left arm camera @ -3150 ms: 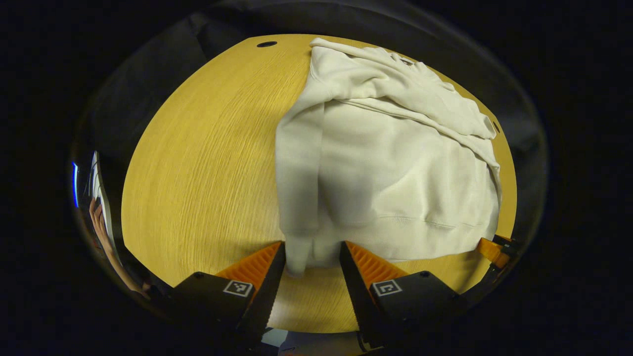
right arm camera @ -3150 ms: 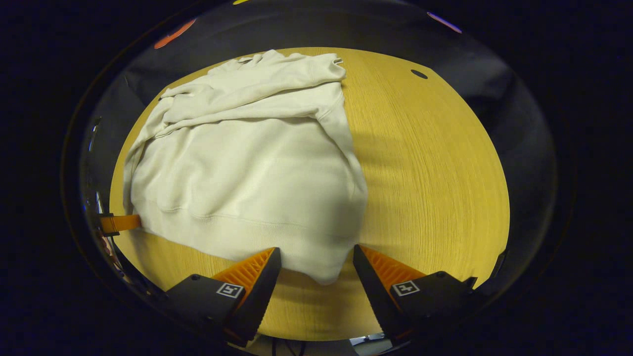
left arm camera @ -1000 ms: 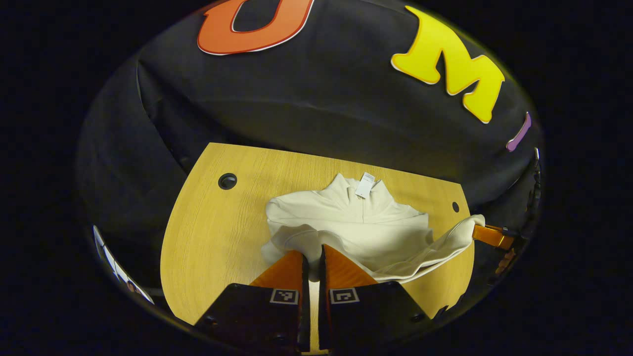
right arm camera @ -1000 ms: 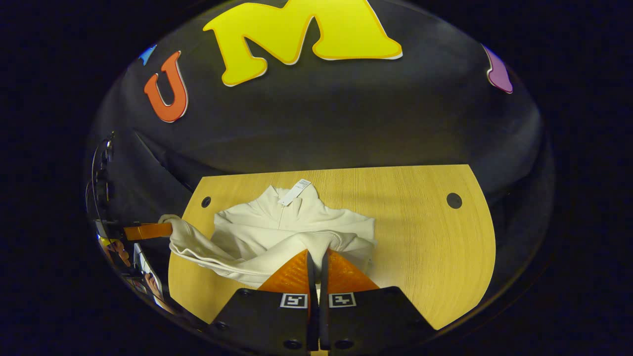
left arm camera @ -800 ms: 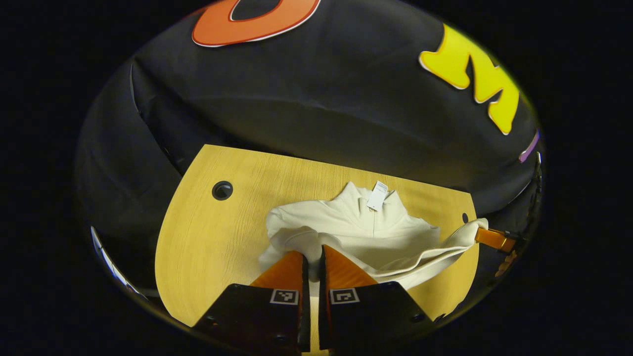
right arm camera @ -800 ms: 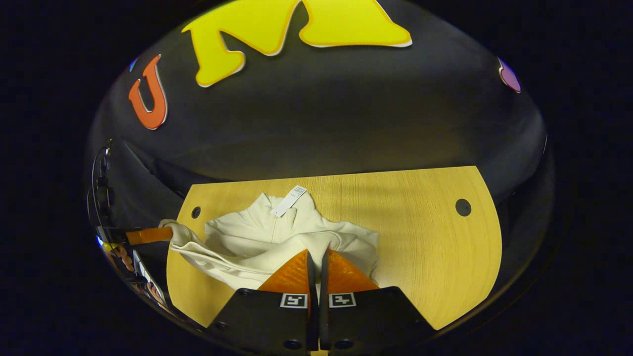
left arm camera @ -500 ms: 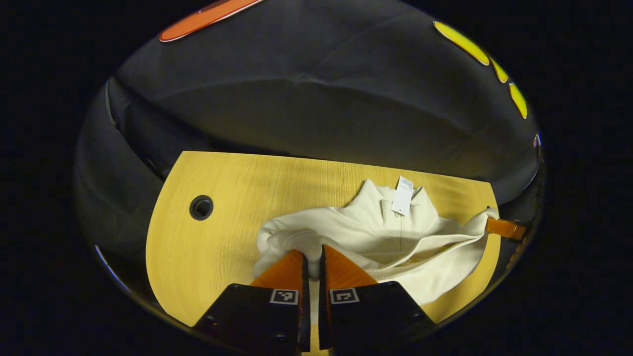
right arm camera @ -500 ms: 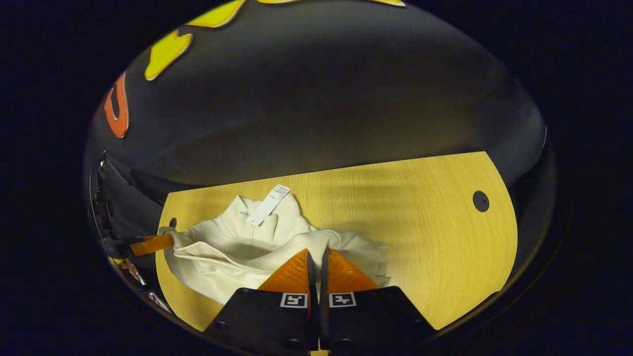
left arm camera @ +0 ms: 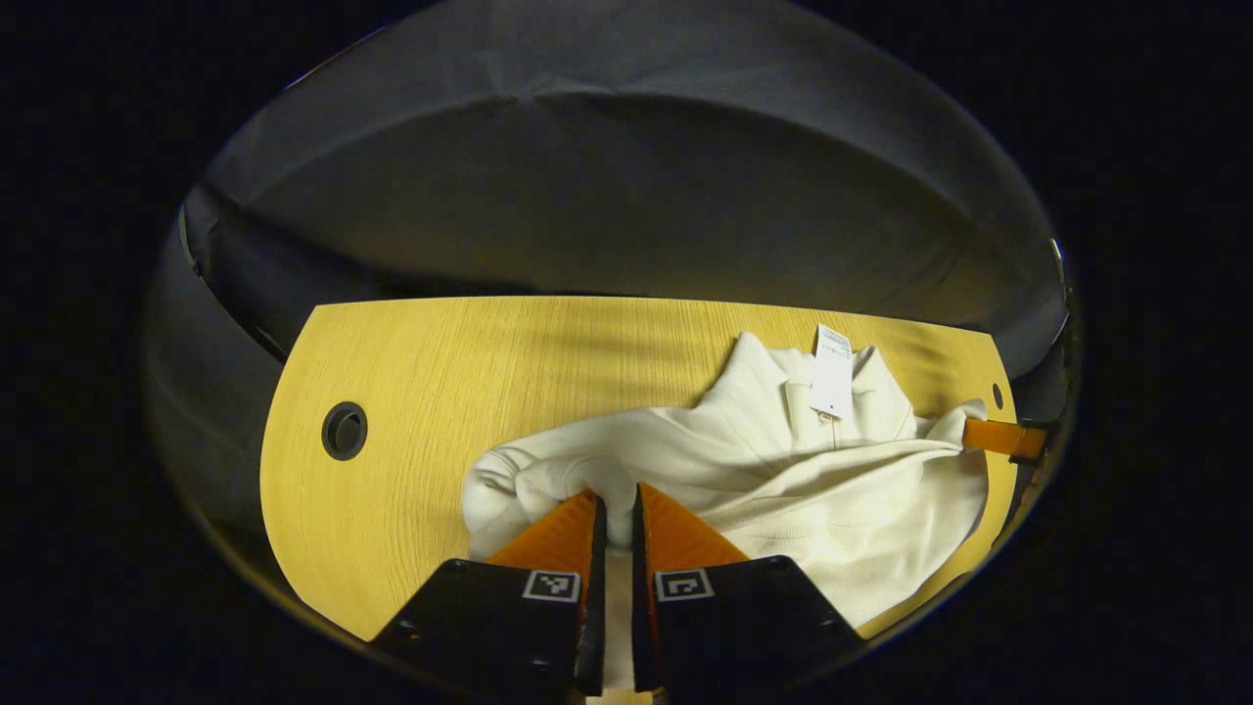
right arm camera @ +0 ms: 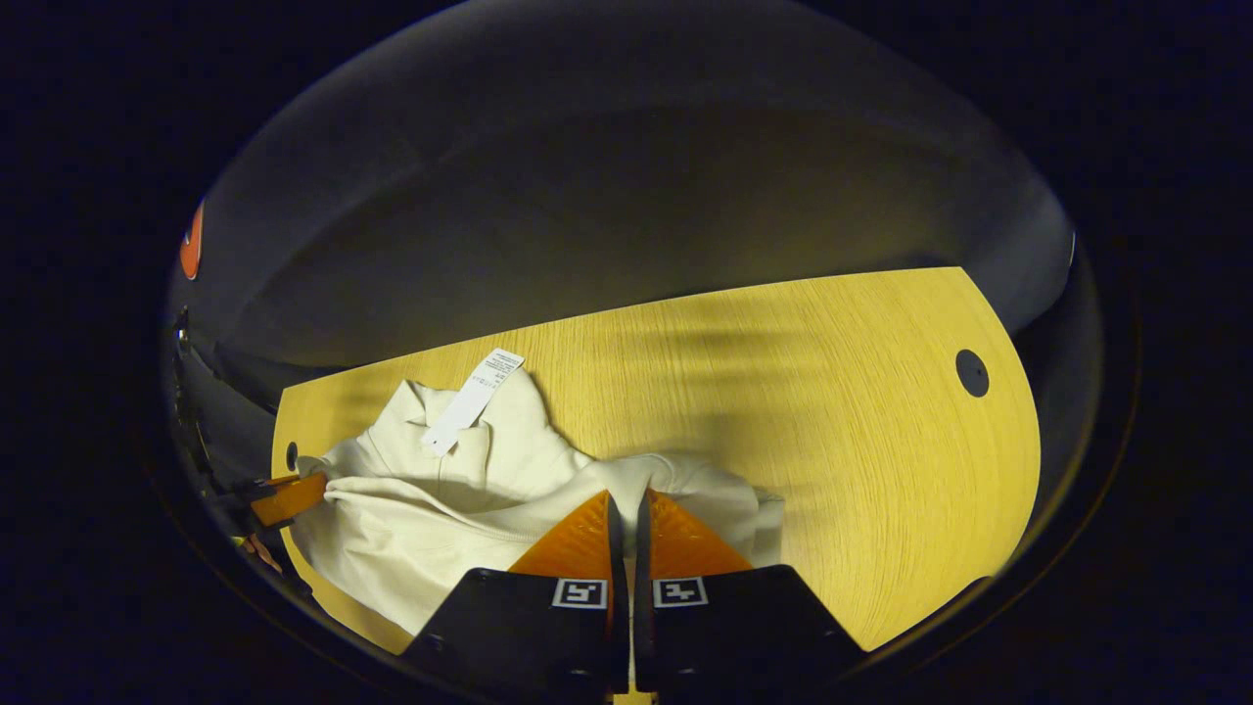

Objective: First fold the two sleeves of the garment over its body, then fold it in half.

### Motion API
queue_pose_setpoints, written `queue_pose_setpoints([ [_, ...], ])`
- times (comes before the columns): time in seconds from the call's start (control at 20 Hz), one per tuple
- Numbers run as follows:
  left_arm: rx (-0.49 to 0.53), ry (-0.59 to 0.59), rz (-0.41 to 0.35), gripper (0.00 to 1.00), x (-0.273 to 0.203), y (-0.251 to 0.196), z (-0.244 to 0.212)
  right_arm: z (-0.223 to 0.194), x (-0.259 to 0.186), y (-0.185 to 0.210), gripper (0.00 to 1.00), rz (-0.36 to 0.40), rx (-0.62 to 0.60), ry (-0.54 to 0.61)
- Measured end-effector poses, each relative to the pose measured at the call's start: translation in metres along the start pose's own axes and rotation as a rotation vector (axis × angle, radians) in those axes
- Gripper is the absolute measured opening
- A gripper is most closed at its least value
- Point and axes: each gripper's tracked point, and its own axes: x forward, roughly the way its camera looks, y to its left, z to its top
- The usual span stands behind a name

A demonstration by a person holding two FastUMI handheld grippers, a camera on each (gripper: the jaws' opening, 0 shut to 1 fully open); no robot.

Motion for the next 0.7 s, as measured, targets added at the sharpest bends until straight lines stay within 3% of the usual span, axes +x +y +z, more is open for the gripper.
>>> queue_pose_setpoints([
  [0.1,-0.021,-0.018,-0.017,0.23,-0.004,-0.005,0.004,0.004,-0.008,0.004,0.06,0.003,-0.005,-0.025],
  [0.2,-0.030,-0.019,-0.028,0.41,-0.010,-0.008,0.004,0.013,-0.019,0.006,0.07,-0.002,0.015,-0.071],
  [0.25,-0.035,-0.021,-0.038,0.57,-0.014,-0.011,0.004,0.018,-0.023,0.002,0.13,-0.011,0.010,-0.100],
  [0.3,-0.047,-0.030,-0.049,0.62,-0.019,-0.013,0.006,0.023,-0.031,0.006,0.13,0.006,0.013,-0.125],
  [0.35,-0.057,-0.046,-0.061,0.77,-0.025,-0.015,0.008,0.026,-0.037,0.011,0.14,0.024,0.013,-0.142],
  [0.4,-0.065,-0.059,-0.075,0.73,-0.033,-0.018,0.011,0.029,-0.046,0.009,0.21,0.026,0.003,-0.158],
  [0.45,-0.066,-0.082,-0.074,0.80,-0.043,-0.017,0.014,0.032,-0.057,0.009,0.20,0.024,-0.012,-0.182],
  [0.5,-0.057,-0.110,-0.063,0.84,-0.052,-0.014,0.018,0.035,-0.068,0.011,0.28,0.033,-0.026,-0.208],
  [0.55,-0.046,-0.141,-0.056,0.89,-0.064,-0.013,0.021,0.035,-0.081,0.014,0.24,0.040,-0.040,-0.227],
  [0.7,-0.021,-0.242,-0.064,0.91,-0.113,-0.019,0.031,0.031,-0.127,0.018,0.42,0.048,-0.074,-0.289],
])
